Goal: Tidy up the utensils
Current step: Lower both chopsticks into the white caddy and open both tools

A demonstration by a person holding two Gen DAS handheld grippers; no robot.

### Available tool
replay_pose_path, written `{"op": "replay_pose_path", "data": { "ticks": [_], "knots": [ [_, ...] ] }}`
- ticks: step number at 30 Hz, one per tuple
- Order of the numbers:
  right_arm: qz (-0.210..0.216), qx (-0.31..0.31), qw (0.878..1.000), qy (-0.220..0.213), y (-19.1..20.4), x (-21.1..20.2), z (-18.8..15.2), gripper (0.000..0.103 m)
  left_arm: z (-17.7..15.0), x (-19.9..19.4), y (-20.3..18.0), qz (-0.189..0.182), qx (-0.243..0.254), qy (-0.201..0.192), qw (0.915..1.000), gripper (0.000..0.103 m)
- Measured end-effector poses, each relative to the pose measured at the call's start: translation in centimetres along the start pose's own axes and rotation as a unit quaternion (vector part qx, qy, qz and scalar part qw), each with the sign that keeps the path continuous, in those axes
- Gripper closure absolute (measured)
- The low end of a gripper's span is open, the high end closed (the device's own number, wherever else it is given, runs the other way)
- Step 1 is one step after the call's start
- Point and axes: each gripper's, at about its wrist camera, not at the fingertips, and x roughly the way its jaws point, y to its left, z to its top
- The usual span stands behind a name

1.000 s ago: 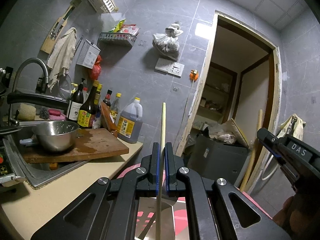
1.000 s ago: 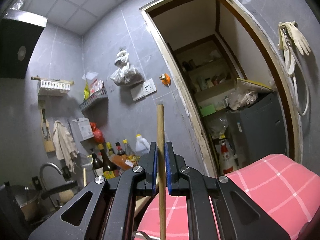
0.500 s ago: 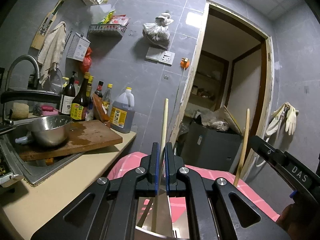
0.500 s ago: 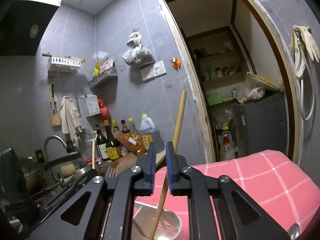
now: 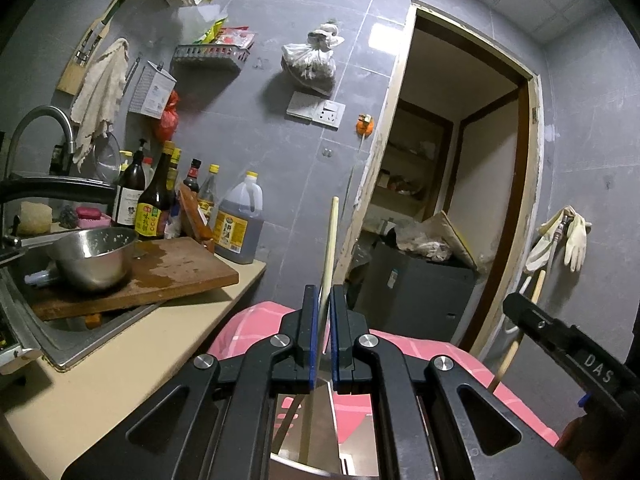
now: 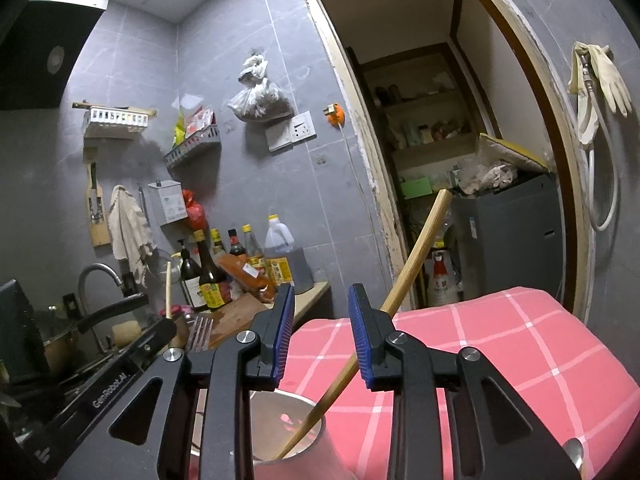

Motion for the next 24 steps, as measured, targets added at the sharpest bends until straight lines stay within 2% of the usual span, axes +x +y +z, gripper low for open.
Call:
{"op": "replay_pose_path", "data": {
  "ticks": [10,16,17,19,21,24],
  "knots": [
    [0.018,-0.009,1.000,-0.001,0.2,-1.7,0.4,0.073,0.5,-1.1,0.2,-0.009,-0.001,0.005,0.9999,0.099],
    [0.023,-0.009,1.000,-0.002,0.4,-3.3,0.6,0.067,0.6,-2.2,-0.1,-0.014,0.003,0.015,0.9998,0.097],
    [0.022,-0.009,1.000,-0.003,0.3,-3.5,0.6,0.066,0.6,-2.3,-0.1,-0.015,0.003,0.015,0.9998,0.096],
    [0.016,-0.010,1.000,-0.003,0.1,-4.2,0.6,0.063,0.8,-3.1,-0.3,-0.017,0.003,0.013,0.9998,0.084],
    [0.008,-0.007,1.000,-0.002,-0.4,-5.0,0.6,0.060,1.0,-3.7,-0.5,-0.018,0.002,0.013,0.9998,0.076],
    [-0.005,-0.005,1.000,-0.002,-1.1,-6.1,0.7,0.054,1.3,-4.9,-1.1,-0.017,0.005,0.016,0.9997,0.074]
  ]
}}
